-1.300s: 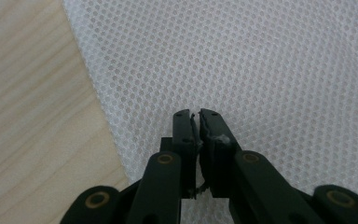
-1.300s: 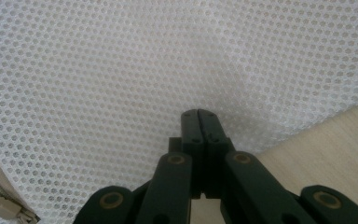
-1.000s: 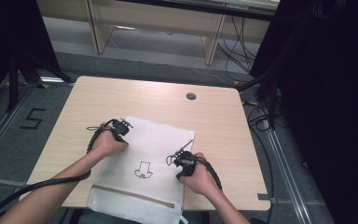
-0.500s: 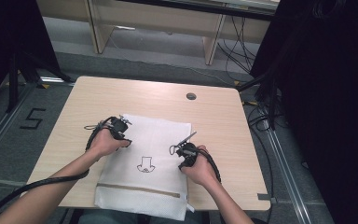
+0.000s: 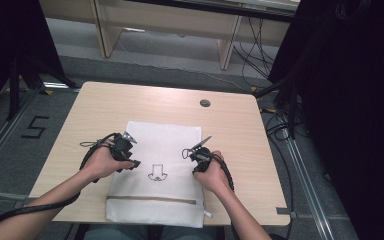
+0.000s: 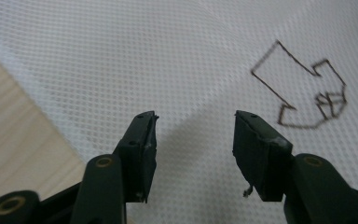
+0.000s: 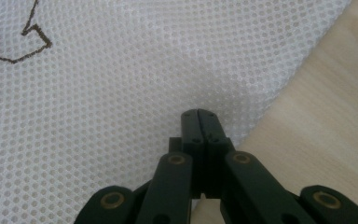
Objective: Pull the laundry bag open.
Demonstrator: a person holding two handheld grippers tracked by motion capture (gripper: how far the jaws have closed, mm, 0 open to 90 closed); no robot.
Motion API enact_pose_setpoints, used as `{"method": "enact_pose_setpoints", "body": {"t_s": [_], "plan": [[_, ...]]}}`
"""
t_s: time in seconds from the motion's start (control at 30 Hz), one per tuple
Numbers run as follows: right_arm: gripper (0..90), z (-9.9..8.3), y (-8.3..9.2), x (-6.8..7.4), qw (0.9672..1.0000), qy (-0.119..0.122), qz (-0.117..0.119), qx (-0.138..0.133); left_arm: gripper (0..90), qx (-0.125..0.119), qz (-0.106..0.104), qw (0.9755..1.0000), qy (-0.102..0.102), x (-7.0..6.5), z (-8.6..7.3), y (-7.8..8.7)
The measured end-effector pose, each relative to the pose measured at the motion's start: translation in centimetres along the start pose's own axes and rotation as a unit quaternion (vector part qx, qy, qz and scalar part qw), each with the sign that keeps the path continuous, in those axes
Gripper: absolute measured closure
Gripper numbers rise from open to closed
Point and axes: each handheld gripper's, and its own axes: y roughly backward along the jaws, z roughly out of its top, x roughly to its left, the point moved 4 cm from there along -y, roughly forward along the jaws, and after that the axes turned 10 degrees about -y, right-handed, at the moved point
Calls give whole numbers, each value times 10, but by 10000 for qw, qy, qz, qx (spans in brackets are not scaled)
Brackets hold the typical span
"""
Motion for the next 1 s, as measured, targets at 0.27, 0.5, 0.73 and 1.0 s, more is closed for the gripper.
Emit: {"method": "enact_pose_setpoints", "body": {"t_s": [0.27, 0.5, 0.73, 1.0], "plan": [[900, 5, -1, -1, 9999, -96, -139, -35, 553, 352, 60, 9987, -364, -9, -15, -12], [900, 6, -2, -5, 9997, -201, -39, -93, 561, 364, 37, 9990, -275, -2, -12, -16], [900, 11, -3, -10, 9995, -266, -83, -156, 562, 218, 141, 9996, -73, 8, -7, -22], [900, 16, -3, -13, 9988, -390, -86, -275, 563, 247, 230, 9994, -53, 14, -2, -25]]}}
